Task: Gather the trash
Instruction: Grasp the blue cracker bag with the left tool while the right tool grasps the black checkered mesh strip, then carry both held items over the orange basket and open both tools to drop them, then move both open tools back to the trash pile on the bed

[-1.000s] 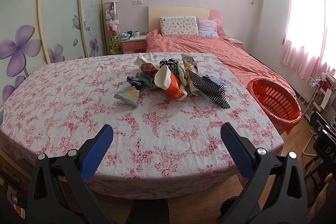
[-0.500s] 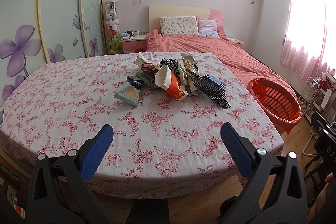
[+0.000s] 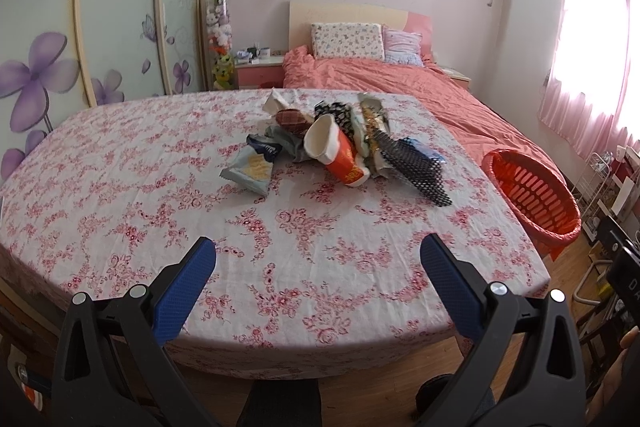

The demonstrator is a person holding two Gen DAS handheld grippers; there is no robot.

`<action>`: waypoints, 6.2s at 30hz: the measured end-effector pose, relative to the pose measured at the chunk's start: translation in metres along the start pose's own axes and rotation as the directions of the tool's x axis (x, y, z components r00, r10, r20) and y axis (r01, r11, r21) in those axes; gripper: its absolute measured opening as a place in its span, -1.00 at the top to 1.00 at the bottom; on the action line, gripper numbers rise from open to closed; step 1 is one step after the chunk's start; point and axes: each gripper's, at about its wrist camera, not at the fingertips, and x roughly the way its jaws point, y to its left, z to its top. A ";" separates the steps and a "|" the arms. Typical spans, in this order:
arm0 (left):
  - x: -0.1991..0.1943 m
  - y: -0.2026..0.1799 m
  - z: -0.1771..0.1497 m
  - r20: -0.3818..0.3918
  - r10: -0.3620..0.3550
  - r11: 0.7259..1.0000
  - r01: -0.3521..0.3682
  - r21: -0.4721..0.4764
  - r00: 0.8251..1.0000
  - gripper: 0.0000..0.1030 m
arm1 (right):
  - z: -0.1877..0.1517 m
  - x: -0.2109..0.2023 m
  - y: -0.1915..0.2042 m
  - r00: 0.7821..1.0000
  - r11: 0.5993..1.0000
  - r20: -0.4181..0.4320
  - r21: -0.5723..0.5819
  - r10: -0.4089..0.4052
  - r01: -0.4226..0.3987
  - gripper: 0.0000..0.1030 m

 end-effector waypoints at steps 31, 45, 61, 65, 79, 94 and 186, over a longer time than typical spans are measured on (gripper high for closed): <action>0.183 0.075 0.067 -0.193 0.074 0.997 -0.078 -0.012 0.978 -0.75 | 0.021 0.200 0.150 0.888 0.920 -0.271 -0.027 0.371 -0.392 -0.35; 0.203 0.081 0.068 -0.250 0.021 0.999 -0.032 -0.039 0.968 -0.05 | 0.010 0.224 0.169 0.852 0.899 -0.344 -0.051 0.394 -0.436 0.61; 0.184 0.093 0.085 -0.172 0.010 0.999 -0.018 -0.050 0.985 0.11 | 0.035 0.195 0.161 0.827 0.853 -0.262 -0.024 0.498 -0.522 0.84; 0.172 0.092 0.093 -0.141 0.009 0.999 -0.016 -0.050 0.990 0.11 | 0.046 0.182 0.158 0.832 0.850 -0.225 -0.031 0.507 -0.527 0.84; 0.119 0.052 0.124 -0.051 -0.080 0.997 0.079 -0.013 0.996 0.11 | 0.075 0.143 0.116 0.868 0.869 -0.088 -0.044 0.488 -0.493 0.84; 0.112 -0.076 0.135 -0.060 -0.301 0.944 0.306 0.120 0.952 0.11 | 0.102 0.163 0.006 0.946 0.945 -0.006 0.057 0.324 -0.323 0.84; 0.157 0.052 0.072 -0.207 -0.068 0.998 0.063 -0.030 0.976 -0.45 | 0.036 0.290 0.154 0.860 0.915 -0.378 -0.075 0.342 -0.396 -0.19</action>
